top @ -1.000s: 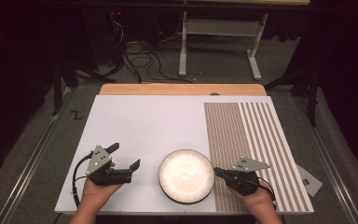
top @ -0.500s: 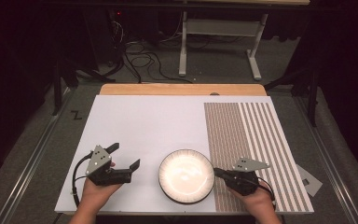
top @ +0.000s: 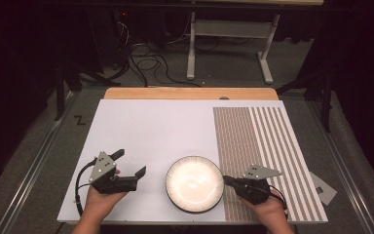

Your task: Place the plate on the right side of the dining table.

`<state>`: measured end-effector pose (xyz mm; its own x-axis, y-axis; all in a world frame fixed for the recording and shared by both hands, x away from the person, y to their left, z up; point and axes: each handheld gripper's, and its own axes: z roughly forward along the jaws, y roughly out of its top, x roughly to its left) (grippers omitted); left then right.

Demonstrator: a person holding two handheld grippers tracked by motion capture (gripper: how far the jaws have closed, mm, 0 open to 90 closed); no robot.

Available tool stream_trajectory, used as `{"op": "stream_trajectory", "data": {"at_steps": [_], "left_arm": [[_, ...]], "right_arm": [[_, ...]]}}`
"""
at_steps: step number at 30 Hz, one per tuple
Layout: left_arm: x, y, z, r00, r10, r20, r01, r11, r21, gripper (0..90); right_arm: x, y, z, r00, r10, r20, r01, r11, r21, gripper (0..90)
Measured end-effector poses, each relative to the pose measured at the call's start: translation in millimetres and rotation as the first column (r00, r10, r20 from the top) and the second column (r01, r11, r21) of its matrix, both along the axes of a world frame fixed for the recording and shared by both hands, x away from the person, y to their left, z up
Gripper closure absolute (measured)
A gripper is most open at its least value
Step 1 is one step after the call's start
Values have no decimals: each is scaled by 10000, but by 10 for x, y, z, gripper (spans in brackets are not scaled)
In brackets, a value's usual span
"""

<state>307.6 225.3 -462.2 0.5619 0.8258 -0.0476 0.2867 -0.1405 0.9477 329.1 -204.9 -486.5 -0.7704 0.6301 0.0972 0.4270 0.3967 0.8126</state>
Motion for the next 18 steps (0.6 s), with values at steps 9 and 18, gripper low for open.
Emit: {"op": "stream_trajectory", "data": {"at_steps": [9,18], "left_arm": [[0,7,2,10000,-6,-19,6,10000,15,52],[4,5,0,10000,-2,-21,2,10000,-14,52]], "right_arm": [[-6,1,1,10000,43,-23,-43,10000,-11,900],[-8,4,1,10000,54,7,-54,10000,-64,900]]}}
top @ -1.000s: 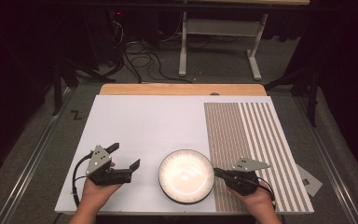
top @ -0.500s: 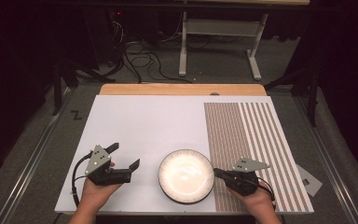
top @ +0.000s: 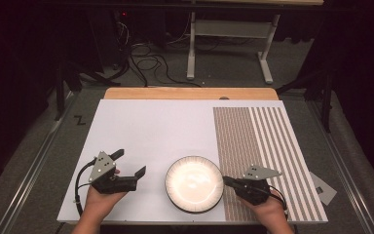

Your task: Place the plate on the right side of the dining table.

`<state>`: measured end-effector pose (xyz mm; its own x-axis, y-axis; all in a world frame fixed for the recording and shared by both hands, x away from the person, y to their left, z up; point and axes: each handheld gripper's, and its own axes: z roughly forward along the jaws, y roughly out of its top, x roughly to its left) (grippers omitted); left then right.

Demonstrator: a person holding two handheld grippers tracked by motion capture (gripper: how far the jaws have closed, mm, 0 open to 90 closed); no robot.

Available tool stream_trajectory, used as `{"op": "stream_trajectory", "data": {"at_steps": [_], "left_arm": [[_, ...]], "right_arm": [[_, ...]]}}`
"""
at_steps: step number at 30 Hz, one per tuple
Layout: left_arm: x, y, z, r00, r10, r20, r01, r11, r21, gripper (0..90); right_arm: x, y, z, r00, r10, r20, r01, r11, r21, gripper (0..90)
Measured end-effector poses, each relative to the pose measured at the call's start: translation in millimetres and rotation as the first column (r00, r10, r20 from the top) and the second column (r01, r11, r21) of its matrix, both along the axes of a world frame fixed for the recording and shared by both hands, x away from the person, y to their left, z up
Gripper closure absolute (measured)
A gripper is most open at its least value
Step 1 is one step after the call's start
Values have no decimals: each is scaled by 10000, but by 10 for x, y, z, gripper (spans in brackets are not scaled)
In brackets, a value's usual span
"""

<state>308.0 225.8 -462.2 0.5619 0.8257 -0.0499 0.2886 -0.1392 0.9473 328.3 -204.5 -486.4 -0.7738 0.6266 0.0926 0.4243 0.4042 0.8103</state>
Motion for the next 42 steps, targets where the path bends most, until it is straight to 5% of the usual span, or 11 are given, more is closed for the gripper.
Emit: {"op": "stream_trajectory", "data": {"at_steps": [42], "left_arm": [[5,18,-4,9999,-21,-100,20,10000,-55,48]], "right_arm": [[13,143,-8,9998,189,-3,-189,9995,-256,900]]}}
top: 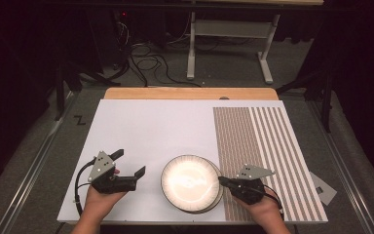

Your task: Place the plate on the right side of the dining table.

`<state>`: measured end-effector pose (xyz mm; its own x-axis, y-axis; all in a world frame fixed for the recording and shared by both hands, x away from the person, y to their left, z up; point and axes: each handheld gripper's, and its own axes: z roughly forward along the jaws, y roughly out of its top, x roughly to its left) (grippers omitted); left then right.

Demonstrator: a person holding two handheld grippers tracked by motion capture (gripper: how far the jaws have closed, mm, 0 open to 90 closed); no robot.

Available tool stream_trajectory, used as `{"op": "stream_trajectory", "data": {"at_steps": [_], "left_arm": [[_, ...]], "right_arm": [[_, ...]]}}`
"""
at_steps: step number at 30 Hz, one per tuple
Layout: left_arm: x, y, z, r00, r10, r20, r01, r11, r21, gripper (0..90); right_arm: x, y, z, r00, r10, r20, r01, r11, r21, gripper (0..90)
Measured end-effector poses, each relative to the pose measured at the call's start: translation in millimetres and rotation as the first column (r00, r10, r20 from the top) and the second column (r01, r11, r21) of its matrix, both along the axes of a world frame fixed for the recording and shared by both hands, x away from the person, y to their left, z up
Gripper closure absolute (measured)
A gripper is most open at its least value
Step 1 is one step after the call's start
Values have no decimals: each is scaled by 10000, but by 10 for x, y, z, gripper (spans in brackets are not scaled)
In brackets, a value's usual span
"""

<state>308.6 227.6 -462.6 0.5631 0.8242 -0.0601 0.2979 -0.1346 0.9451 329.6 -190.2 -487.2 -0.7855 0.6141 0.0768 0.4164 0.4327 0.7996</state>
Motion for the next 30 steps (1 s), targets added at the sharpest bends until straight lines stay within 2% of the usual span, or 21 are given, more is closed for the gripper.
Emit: {"op": "stream_trajectory", "data": {"at_steps": [9,19,30], "left_arm": [[4,-15,-8,10000,-33,-21,33,10000,7,48],[6,-11,-14,10000,-31,-85,29,9999,-130,48],[3,-52,-14,9993,-321,-175,317,9993,-218,50]], "right_arm": [[-27,101,-15,9992,395,-40,-395,9992,-116,900],[-28,113,-10,9993,382,-50,-382,9991,-182,900],[-53,145,0,9993,380,-48,-382,9989,-255,900]]}}
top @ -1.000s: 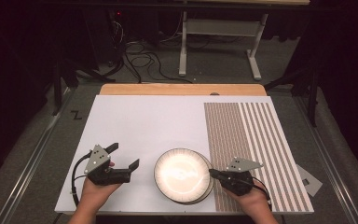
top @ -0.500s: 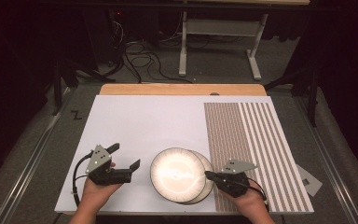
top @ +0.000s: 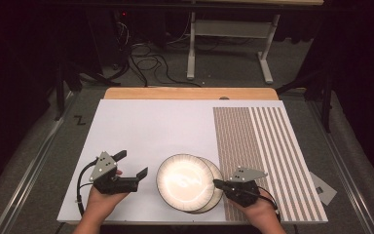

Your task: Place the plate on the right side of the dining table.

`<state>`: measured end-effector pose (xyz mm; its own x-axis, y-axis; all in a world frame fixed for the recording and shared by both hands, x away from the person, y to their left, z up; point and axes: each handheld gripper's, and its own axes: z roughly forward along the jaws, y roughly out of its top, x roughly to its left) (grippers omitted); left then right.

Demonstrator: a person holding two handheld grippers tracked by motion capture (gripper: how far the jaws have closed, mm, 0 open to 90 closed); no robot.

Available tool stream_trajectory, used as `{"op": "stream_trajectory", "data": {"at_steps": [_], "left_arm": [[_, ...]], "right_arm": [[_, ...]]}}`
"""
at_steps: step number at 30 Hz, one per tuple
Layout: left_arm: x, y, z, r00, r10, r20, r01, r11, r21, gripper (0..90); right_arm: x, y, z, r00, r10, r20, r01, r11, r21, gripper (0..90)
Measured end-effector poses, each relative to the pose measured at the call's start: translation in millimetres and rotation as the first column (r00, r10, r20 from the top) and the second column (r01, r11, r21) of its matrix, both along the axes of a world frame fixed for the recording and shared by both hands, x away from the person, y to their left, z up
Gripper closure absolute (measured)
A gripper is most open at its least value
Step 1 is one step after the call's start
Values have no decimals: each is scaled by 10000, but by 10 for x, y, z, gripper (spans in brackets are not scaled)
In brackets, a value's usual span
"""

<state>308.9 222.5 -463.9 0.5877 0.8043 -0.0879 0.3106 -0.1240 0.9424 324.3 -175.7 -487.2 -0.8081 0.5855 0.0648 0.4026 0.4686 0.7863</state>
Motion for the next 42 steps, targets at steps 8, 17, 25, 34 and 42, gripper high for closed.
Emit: {"op": "stream_trajectory", "data": {"at_steps": [8,17,25,34,42], "left_arm": [[8,-41,-8,9999,-129,-91,129,9999,-26,50],[5,-59,-5,9989,-344,-303,341,9993,-122,55],[7,-143,-21,9900,-1008,-992,952,9937,-593,80],[79,-352,-114,9375,-1725,-3023,1568,9847,-754,166],[107,-427,-182,8977,-1780,-4030,1416,9828,-1187,235]], "right_arm": [[7,-3,1,10000,17,-35,-17,10000,21,900],[2,46,-8,9996,244,-129,-244,9997,-5,900],[-27,207,-23,9984,548,-133,-552,9979,-351,900],[-39,276,-35,9978,655,-79,-659,9965,-509,900],[-33,298,-39,9971,764,21,-761,9952,-618,900]]}}
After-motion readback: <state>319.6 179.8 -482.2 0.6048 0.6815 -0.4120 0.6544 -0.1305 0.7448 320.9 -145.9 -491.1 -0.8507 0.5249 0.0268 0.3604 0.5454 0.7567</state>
